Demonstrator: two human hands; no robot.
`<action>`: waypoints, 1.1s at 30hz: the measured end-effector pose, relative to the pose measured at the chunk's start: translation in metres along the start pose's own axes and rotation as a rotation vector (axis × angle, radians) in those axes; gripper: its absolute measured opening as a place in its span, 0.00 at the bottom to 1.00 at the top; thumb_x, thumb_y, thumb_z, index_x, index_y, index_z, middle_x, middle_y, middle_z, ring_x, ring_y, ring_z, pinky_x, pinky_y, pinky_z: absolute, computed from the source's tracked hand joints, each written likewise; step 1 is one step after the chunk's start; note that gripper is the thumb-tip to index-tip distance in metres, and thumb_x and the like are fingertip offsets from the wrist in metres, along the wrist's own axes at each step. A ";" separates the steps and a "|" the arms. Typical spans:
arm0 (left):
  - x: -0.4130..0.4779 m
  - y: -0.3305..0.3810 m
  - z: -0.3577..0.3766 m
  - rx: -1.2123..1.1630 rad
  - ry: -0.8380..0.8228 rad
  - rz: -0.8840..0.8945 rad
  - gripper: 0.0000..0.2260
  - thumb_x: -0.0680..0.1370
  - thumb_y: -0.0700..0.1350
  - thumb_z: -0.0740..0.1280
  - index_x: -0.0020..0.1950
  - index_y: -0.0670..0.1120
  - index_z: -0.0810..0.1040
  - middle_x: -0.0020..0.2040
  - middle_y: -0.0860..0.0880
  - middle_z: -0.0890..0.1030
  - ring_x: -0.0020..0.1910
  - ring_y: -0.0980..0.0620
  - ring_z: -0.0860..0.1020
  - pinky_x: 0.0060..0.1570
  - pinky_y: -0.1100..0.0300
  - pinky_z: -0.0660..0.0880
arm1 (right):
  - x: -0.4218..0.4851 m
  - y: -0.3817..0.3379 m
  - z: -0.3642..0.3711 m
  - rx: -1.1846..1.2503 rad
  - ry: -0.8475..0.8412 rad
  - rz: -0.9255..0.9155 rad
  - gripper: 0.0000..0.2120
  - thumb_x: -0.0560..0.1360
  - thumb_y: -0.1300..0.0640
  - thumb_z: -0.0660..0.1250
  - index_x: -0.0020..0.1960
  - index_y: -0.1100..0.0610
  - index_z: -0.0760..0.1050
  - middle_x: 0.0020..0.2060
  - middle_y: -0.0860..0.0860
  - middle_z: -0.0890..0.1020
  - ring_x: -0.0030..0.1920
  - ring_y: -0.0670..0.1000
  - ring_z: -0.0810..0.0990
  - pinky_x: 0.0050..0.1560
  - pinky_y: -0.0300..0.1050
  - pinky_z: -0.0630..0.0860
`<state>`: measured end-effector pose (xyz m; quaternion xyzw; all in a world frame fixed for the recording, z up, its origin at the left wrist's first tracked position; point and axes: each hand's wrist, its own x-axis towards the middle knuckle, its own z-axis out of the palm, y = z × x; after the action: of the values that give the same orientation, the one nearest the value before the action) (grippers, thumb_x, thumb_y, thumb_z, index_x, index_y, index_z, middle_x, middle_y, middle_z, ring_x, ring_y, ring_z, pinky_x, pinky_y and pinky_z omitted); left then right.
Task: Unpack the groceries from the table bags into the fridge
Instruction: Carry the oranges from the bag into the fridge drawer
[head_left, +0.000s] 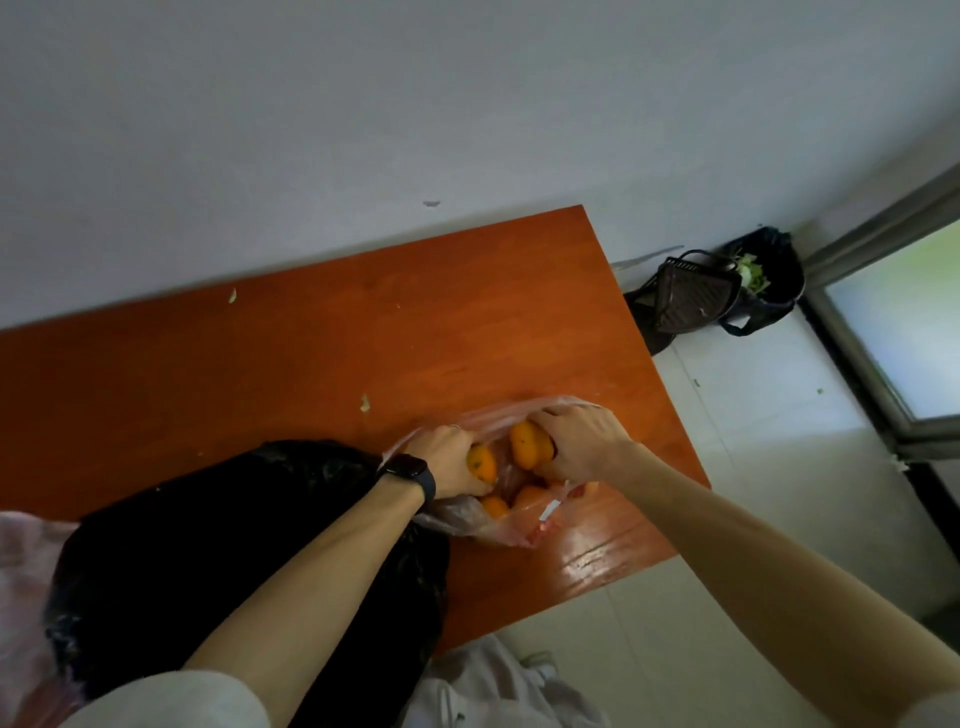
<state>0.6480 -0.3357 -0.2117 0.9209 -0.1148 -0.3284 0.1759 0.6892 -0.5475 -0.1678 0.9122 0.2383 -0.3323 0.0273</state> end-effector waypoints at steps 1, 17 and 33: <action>-0.003 0.004 0.003 0.027 -0.013 0.011 0.18 0.67 0.62 0.74 0.49 0.53 0.76 0.42 0.49 0.79 0.42 0.46 0.79 0.36 0.53 0.77 | -0.004 0.003 0.000 0.008 -0.008 -0.002 0.38 0.68 0.34 0.69 0.74 0.46 0.66 0.70 0.49 0.73 0.67 0.55 0.75 0.62 0.54 0.76; -0.051 0.032 -0.044 -0.007 -0.008 0.159 0.32 0.66 0.68 0.70 0.68 0.61 0.74 0.49 0.53 0.84 0.43 0.51 0.81 0.39 0.49 0.81 | -0.062 0.003 -0.011 0.534 0.066 0.019 0.40 0.64 0.39 0.78 0.71 0.52 0.69 0.63 0.48 0.74 0.59 0.53 0.75 0.56 0.51 0.78; -0.118 0.250 -0.063 -0.440 0.192 0.511 0.27 0.69 0.47 0.79 0.64 0.57 0.73 0.60 0.58 0.75 0.53 0.63 0.75 0.47 0.64 0.75 | -0.330 0.029 0.044 1.077 0.879 0.363 0.32 0.64 0.48 0.81 0.62 0.40 0.69 0.56 0.39 0.75 0.53 0.43 0.76 0.42 0.36 0.73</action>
<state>0.5752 -0.5090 0.0007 0.8290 -0.2513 -0.2027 0.4566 0.4564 -0.7197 -0.0007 0.8735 -0.1253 0.0038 -0.4703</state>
